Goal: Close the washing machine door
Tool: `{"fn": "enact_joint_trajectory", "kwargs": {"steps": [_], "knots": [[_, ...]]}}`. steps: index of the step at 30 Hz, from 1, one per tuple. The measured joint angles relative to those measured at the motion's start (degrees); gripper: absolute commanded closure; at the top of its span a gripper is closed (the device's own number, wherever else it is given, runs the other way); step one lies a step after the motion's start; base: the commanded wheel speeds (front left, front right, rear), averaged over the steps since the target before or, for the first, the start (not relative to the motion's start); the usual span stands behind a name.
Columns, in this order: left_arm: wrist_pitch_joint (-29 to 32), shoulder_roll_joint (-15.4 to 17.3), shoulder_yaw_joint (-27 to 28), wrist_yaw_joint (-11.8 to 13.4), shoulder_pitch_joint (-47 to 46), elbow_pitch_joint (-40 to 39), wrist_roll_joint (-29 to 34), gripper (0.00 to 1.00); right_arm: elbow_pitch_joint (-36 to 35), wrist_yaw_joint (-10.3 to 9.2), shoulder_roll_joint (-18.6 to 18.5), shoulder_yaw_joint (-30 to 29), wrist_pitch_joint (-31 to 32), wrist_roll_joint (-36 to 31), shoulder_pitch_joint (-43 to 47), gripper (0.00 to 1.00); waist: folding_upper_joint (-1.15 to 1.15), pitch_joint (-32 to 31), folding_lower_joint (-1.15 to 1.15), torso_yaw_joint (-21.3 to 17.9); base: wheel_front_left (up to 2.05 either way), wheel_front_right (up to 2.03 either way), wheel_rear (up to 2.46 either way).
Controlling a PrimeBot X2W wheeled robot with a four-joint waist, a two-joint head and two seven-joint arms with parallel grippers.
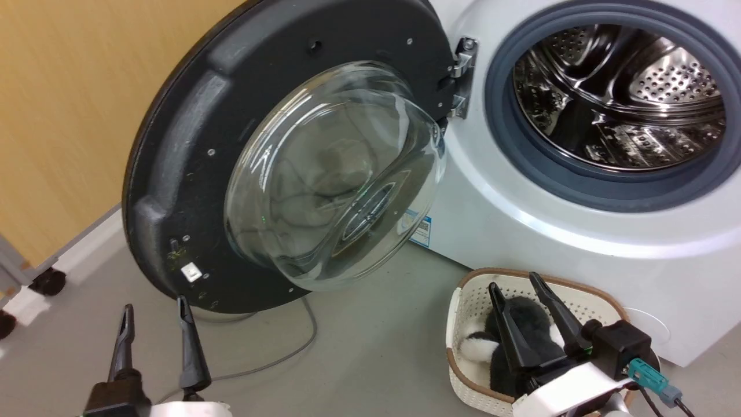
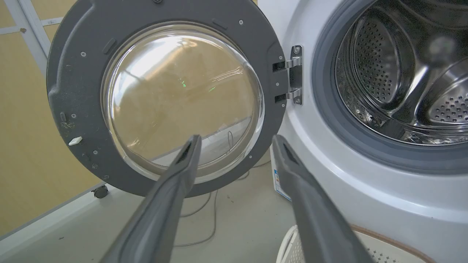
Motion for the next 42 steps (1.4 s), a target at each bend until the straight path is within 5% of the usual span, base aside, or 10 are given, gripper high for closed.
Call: {"fn": "enact_joint_trajectory", "kwargs": {"steps": [1, 3, 9, 15, 28, 34, 42], "knots": [[-0.1, 0.0, 0.1, 0.0, 0.0, 0.0, -0.8, 0.42, 0.1, 0.00, 0.0, 0.1, -0.2, 0.1, 0.0, 0.00, 0.00, 0.0, 0.00, 0.2, 0.00, 0.00, 0.00], [-0.4, 0.0, 0.4, 0.0, 0.1, 0.0, -2.2, 1.00, 0.3, 0.00, -0.1, 0.3, -0.4, 0.3, 0.0, 0.00, 0.00, 0.1, 0.00, 0.8, 0.00, 0.00, 0.00], [-0.9, 0.0, 2.7, -0.7, 0.1, -1.9, -3.7, 1.00, 0.4, 0.00, -0.2, 0.5, -1.1, 0.6, -0.2, 0.00, 0.00, 0.5, 0.00, 1.9, 0.00, 0.00, 0.00], [-0.9, 1.1, 6.8, -4.3, -3.6, -3.7, -6.1, 1.00, -0.7, 0.00, -0.7, -0.4, -1.1, 0.0, -0.2, 0.00, 0.00, 2.3, 0.00, 1.9, 0.00, 0.00, 0.00], [6.1, 16.4, 19.4, -12.7, -26.3, 17.3, -22.2, 1.00, -3.6, 0.00, -2.4, -3.0, -1.1, -2.1, 0.7, 0.00, 0.00, 7.3, 0.00, -0.2, 0.00, 0.00, 0.00], [17.1, 16.0, 25.5, -15.2, -35.6, 29.3, -39.5, 1.00, -3.7, 0.00, -2.8, -2.8, -1.1, -2.1, 0.6, 0.00, 0.00, 8.8, 0.00, -2.3, 0.00, 0.00, 0.00], [38.8, 14.5, 29.4, -15.1, -41.5, 37.8, -57.7, 1.00, -3.4, 0.00, -2.8, -3.1, -1.1, -2.1, 0.1, 0.00, 0.00, 9.4, 0.00, -3.8, 0.00, 0.00, 0.00]]}}
